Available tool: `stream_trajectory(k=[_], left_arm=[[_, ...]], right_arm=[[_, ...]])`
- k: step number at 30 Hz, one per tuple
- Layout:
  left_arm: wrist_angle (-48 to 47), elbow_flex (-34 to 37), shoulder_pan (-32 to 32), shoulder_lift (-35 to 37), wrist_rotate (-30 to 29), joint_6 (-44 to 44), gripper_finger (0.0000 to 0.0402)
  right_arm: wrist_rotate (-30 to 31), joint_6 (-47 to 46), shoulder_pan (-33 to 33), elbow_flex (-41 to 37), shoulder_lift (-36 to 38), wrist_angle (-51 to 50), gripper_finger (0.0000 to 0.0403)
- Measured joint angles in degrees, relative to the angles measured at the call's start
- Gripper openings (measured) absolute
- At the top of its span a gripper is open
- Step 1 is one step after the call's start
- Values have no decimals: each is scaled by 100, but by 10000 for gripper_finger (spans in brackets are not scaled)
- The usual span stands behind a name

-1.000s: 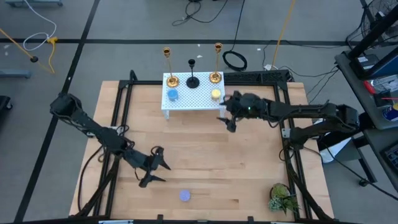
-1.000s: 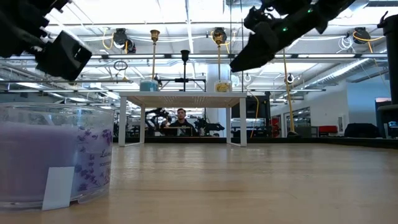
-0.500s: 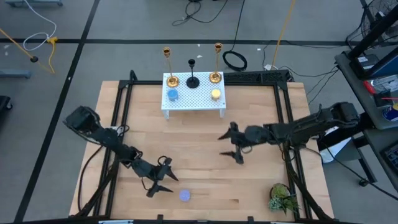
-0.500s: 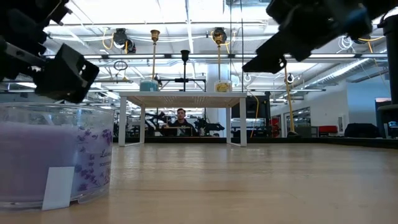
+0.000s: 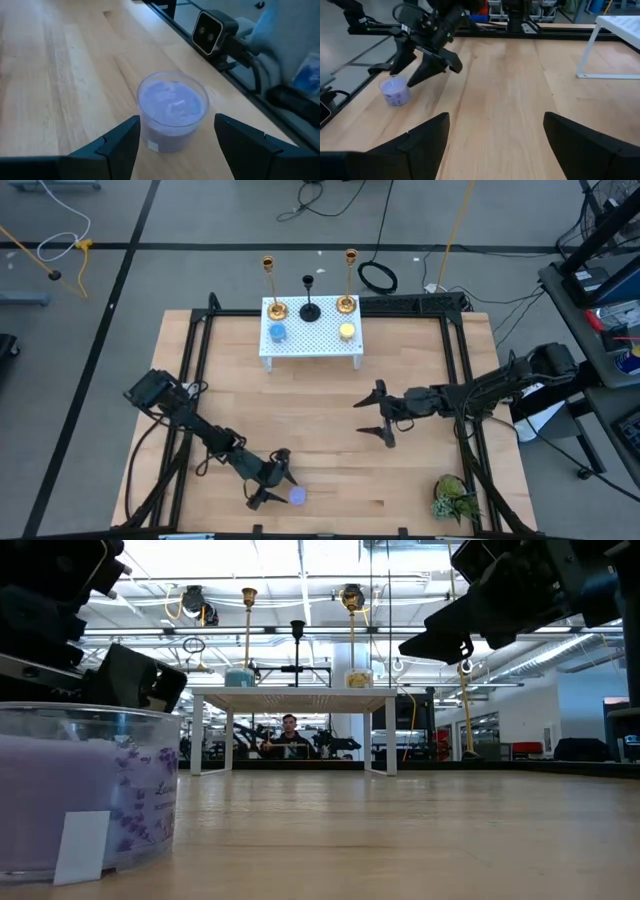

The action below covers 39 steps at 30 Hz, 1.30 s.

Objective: Pick & Place candle stick holders
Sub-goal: Put the violet scented candle on the shelf aligned with the black candle holder

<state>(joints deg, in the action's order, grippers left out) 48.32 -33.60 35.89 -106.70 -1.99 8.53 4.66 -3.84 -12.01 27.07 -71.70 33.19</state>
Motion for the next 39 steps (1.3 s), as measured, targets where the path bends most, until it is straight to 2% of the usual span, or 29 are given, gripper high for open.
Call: stream_trajectory(k=[5,9,11,14,21,27,39], left_arm=[[19,-14,-139,-17,35,-368,257],[1,-14,-322,-25,390,-440,257],[33,-21,-408,-83,560,-482,257],[129,-105,-511,-229,766,-479,257],[168,-313,-678,-480,1007,-765,257],[201,-313,-903,-478,928,-1379,257],[130,-312,-1671,-476,1044,-1468,257]], right_arm=[[-19,0,-1,-2,0,111,322],[-77,-16,-11,-2,0,133,322],[-355,-255,-53,-2,-79,190,322],[-611,-671,-277,-1,-528,457,319],[-615,-530,-915,263,-2002,1764,314],[-616,-14,-1027,879,-2907,1819,314],[-624,-145,-985,994,-3045,1712,314]])
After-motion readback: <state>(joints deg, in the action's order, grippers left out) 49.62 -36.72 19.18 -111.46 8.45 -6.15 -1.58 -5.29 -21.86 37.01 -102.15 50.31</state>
